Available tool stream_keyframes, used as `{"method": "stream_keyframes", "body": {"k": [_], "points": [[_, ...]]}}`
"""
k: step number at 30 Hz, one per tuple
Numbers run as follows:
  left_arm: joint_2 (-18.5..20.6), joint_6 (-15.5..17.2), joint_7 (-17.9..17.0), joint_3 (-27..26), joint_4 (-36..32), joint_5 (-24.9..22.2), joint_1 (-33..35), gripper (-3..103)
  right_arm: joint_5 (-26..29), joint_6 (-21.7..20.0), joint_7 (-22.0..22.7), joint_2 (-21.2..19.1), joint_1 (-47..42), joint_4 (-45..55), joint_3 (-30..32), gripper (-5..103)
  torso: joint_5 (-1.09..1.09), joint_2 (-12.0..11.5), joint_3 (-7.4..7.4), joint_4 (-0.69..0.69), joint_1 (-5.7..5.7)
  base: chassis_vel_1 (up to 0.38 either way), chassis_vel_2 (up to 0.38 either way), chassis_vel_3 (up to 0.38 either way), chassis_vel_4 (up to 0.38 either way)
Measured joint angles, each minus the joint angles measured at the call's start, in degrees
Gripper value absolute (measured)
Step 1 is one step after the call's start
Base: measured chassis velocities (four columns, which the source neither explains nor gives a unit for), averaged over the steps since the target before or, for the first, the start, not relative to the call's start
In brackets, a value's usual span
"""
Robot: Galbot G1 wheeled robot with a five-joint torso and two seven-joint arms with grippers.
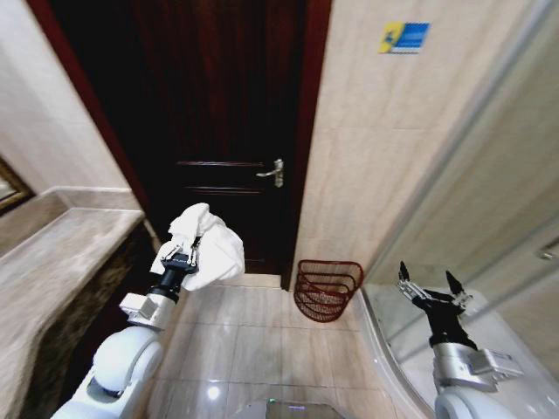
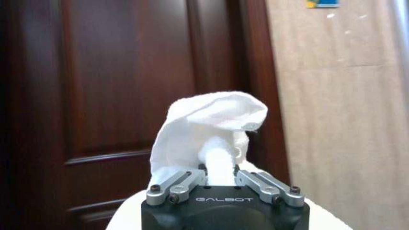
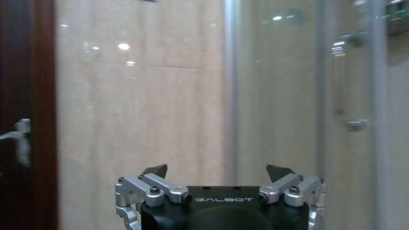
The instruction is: Discard the used towel into the hamper.
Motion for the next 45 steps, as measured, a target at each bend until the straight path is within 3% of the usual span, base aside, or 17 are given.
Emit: {"method": "stream_keyframes", "body": {"k": [23, 45], "points": [[-2.6, -1.6, 0.4, 0.5, 1.1, 0.5, 1.0, 10, 0.2, 0.5, 0.3, -0.1, -0.5, -0.1, 0.0, 100, 0.01, -6.6, -3.61, -0.02, -3.02, -0.118, -0.118, -0.125, -0.12], [-4.9, -4.0, 0.6, 0.7, 2.6, 2.5, 2.6, 10, 0.5, 1.4, 0.1, -0.3, -1.0, -0.5, 0.3, 100, 0.01, -12.5, -6.8, 0.0, -5.69, -0.006, -0.006, -0.004, -0.004]]}}
